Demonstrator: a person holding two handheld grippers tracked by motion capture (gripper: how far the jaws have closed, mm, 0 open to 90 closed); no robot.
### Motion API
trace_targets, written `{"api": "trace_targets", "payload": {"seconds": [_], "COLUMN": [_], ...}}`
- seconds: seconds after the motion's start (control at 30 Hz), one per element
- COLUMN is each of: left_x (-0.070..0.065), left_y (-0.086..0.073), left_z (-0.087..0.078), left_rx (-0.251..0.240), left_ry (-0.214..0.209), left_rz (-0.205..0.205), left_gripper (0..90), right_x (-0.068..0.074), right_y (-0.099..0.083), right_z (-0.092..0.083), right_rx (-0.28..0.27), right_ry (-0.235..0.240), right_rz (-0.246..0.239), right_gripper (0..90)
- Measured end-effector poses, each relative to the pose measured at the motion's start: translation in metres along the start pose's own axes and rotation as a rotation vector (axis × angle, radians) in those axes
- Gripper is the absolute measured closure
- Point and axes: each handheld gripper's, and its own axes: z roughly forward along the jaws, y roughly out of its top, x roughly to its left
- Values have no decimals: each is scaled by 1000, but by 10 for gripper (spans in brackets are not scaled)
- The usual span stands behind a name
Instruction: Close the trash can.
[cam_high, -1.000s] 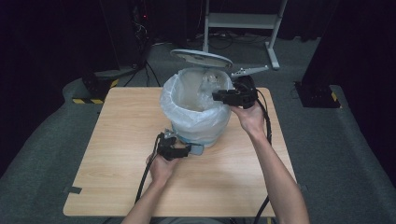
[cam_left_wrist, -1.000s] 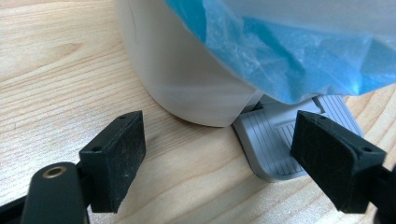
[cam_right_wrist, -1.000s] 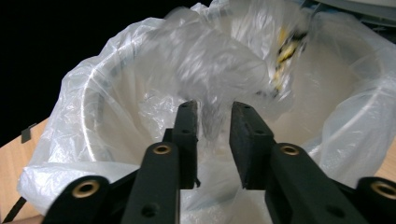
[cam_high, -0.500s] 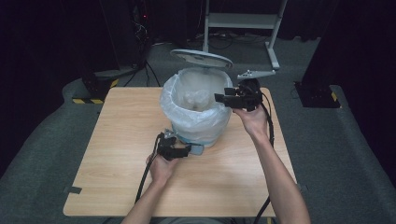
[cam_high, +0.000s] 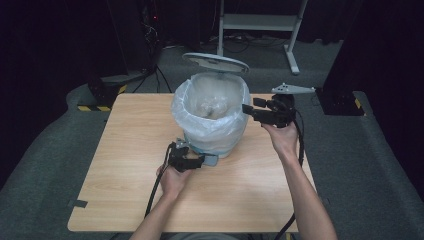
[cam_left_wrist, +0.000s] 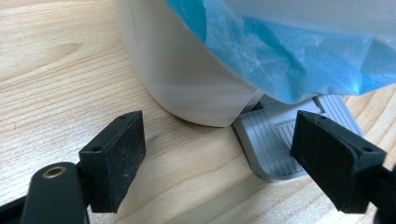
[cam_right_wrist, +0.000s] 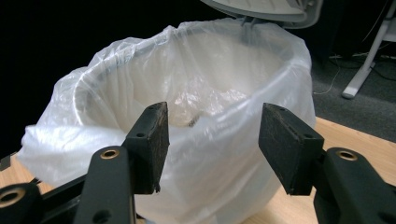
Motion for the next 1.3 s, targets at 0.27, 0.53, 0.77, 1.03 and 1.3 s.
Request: {"api": "trace_targets", "payload": {"seconds": [0.27,0.53,0.77,1.03,1.3], "left_x": [0,0,0,-2,-3], "left_y": [0,0,0,0,0], "left_z": [0,0,0,0,0], "left_rx": [2,0,2,-1,-2], "left_ry": [1,1,2,11,12], "left_rz": [2,-1,3,-5,-8], "left_gripper": [178,178,178,178,178], "right_x": [-5,-8,-12,-16,-18], "right_y": [-24,-47,-73,-101,-132], "right_z": [-14,-22,-26,-26,-20], "right_rx": [-32,-42,-41,-25,-8], "right_ry": [-17,-33,-43,-51,-84], "right_rz": [15,40,70,113,141], "right_gripper": [429,427,427,425,424]}}
